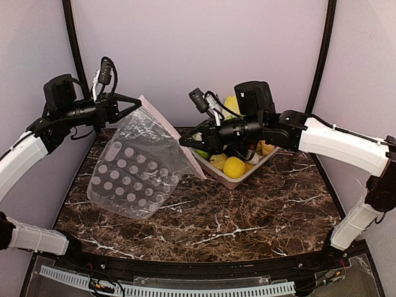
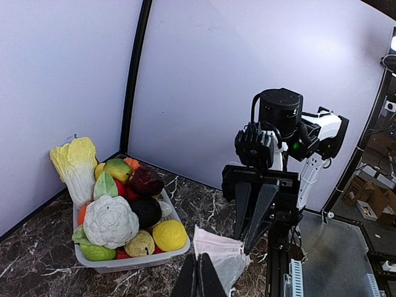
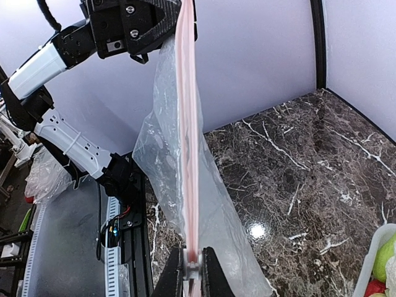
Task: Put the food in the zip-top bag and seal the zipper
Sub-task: Unzip the zipper from the zipper food storage bag.
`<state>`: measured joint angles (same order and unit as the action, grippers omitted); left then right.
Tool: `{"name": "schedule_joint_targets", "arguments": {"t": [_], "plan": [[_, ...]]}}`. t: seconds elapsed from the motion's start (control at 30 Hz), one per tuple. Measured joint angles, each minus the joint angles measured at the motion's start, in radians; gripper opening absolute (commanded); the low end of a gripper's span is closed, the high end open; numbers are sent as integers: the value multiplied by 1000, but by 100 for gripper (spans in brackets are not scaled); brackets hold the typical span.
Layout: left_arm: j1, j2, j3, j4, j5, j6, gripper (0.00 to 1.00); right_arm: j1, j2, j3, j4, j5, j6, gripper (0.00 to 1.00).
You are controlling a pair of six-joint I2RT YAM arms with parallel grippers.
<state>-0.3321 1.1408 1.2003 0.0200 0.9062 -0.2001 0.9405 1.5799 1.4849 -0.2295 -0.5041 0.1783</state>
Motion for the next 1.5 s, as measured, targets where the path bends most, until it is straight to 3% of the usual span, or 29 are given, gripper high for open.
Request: {"name": "schedule_joint_targets", "arguments": {"t": [0.4, 1.27, 1.33, 1.5], "plan": [[15, 34, 19, 24, 17, -48, 1, 16, -6, -61, -138, 13, 0, 4], [27, 35, 22, 14, 19, -55, 1, 35, -66, -152, -135, 23, 11, 7], [28, 35, 22, 14, 19, -55, 1, 35, -71, -158, -135, 23, 13, 13], [50, 31, 22, 70, 45, -39, 1, 39, -80, -179, -212, 26, 16, 50]]}}
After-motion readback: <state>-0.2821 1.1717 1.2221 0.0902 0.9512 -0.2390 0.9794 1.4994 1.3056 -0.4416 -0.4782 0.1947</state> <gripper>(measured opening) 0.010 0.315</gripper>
